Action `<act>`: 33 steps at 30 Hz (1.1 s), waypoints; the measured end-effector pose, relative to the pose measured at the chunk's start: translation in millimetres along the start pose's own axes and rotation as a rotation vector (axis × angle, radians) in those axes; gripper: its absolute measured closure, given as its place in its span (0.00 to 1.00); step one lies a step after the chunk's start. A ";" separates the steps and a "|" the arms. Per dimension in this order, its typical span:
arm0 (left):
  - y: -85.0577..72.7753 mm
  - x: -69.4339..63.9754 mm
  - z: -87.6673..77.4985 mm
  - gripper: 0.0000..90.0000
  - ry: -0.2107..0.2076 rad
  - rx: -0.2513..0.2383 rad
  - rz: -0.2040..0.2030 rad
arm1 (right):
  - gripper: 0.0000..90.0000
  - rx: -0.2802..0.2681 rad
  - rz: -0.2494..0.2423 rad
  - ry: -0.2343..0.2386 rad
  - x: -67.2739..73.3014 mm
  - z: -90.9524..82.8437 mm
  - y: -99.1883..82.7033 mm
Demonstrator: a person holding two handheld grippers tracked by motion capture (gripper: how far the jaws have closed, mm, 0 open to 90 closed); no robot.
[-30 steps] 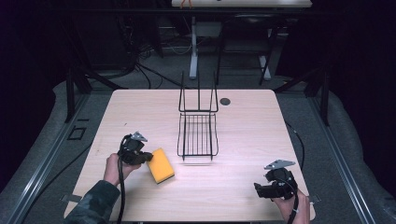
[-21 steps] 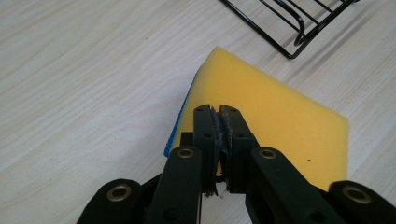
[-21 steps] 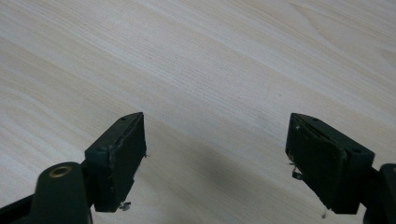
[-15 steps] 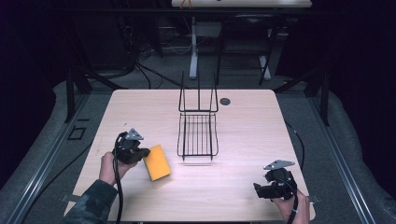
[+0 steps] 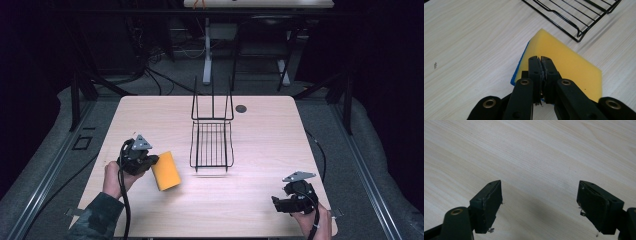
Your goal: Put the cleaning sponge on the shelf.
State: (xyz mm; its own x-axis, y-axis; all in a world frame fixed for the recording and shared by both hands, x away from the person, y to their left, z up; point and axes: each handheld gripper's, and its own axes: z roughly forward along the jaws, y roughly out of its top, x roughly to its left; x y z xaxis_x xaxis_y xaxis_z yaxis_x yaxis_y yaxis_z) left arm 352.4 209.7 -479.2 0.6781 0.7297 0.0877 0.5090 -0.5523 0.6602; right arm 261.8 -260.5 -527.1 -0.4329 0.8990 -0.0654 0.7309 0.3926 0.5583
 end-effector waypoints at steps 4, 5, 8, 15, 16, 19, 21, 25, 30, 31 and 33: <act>1.3 -0.8 -4.7 0.97 -0.001 -0.011 0.002 | 0.22 0.007 -0.003 -0.001 -0.3 0.1 0.0; 1.6 -0.9 -6.0 0.97 -0.002 -0.016 0.001 | 0.22 0.008 -0.004 0.000 -0.1 0.2 0.0; 2.9 -1.5 -9.3 0.98 -0.002 -0.030 -0.002 | 0.22 0.006 0.002 0.003 0.8 0.0 -0.3; 5.0 -2.3 -14.8 0.98 -0.007 -0.044 -0.001 | 0.22 0.006 0.002 0.006 -2.3 0.0 -1.4; 5.2 -3.2 -14.7 0.98 -0.006 -0.054 -0.006 | 0.23 0.006 0.009 0.007 -1.8 0.1 -1.5; 7.0 -4.2 -17.8 0.98 -0.012 -0.056 0.002 | 0.22 0.009 0.015 0.014 -1.6 1.2 -1.6; 7.7 -6.0 -20.0 0.98 -0.011 -0.067 -0.001 | 0.23 0.012 0.012 0.015 -1.3 2.1 -1.7; 9.5 -7.6 -23.1 0.98 -0.014 -0.077 0.002 | 0.23 0.012 0.012 0.020 -1.6 2.3 -2.0; 12.9 -8.9 -27.9 0.98 -0.018 -0.093 0.007 | 0.23 0.012 0.014 0.020 -1.9 2.1 -2.0; 13.5 -9.5 -28.4 0.98 -0.019 -0.098 0.008 | 0.23 0.011 0.012 0.021 -1.8 2.2 -1.9; 14.5 -10.6 -30.1 0.98 -0.023 -0.095 0.014 | 0.23 0.007 0.012 0.019 -1.1 2.5 -1.8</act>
State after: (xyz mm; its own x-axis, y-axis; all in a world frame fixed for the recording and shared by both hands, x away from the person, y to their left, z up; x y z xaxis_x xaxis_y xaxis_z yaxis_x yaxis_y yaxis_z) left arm 336.6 206.0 -448.2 0.6974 0.7120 0.0815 0.4472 -0.5212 0.7268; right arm 262.3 -261.7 -530.1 -0.4340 0.8999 -0.0431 0.7395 0.3832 0.5534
